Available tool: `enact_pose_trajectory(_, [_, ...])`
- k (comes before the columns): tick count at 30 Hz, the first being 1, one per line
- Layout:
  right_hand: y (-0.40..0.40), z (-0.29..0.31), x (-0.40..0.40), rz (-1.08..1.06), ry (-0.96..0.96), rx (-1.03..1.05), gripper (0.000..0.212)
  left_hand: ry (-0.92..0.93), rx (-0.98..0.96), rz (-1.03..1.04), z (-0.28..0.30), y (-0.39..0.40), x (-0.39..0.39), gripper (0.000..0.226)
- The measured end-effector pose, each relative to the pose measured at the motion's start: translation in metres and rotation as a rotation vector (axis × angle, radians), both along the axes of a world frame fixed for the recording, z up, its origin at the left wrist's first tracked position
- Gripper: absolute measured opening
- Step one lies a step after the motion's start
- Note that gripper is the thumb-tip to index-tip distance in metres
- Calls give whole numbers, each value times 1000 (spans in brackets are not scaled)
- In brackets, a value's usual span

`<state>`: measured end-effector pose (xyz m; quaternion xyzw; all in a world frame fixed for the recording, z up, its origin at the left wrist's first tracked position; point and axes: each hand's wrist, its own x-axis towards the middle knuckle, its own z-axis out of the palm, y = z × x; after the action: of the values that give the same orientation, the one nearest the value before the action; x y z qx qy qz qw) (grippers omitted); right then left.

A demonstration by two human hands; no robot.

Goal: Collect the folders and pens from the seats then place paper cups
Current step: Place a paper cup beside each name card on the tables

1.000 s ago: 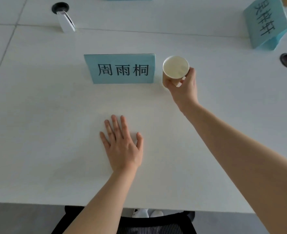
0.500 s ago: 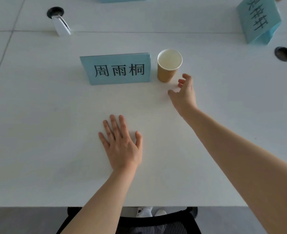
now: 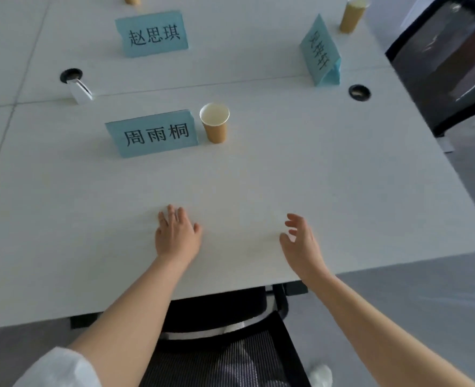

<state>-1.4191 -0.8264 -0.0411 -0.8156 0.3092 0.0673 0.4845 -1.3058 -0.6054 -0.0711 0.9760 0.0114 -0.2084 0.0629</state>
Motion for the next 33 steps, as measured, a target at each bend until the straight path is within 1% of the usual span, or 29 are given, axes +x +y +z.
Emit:
enact_pose_trajectory(2, [-19,9,-34,-9,7,20,44,-27,-77,-27,17,-27,-32,46])
enact_pose_trajectory(4, [-45,19,-71,-16,1,22,43,-92,-182,-45,35,-63,-69,37])
enact_pose_trajectory(9, [-129,39,-162,4,-33,-50,40,-232,-361,-38,69,-156,-157,31])
enact_pose_trajectory(13, [-210,57,-234,-54,-81,-107,35,-233,-517,-25,83,-251,-229,27])
enact_pose_trajectory(18, [-287,79,-295,-141,-110,-104,33,-180,-619,-15,92,-348,-297,24])
enact_pose_trajectory(22, [-336,89,-315,-218,-109,-87,31,-116,-670,19,94,-403,-328,25])
enact_pose_trajectory(25, [-368,95,-314,-243,-112,-63,30,-73,-692,19,98,-435,-335,24])
enact_pose_trajectory(29, [-417,98,-289,-217,-118,-67,28,-100,-713,-4,101,-480,-314,24])
enact_pose_trajectory(33, [-474,98,-246,-188,-114,-86,25,-119,-706,32,95,-525,-278,26])
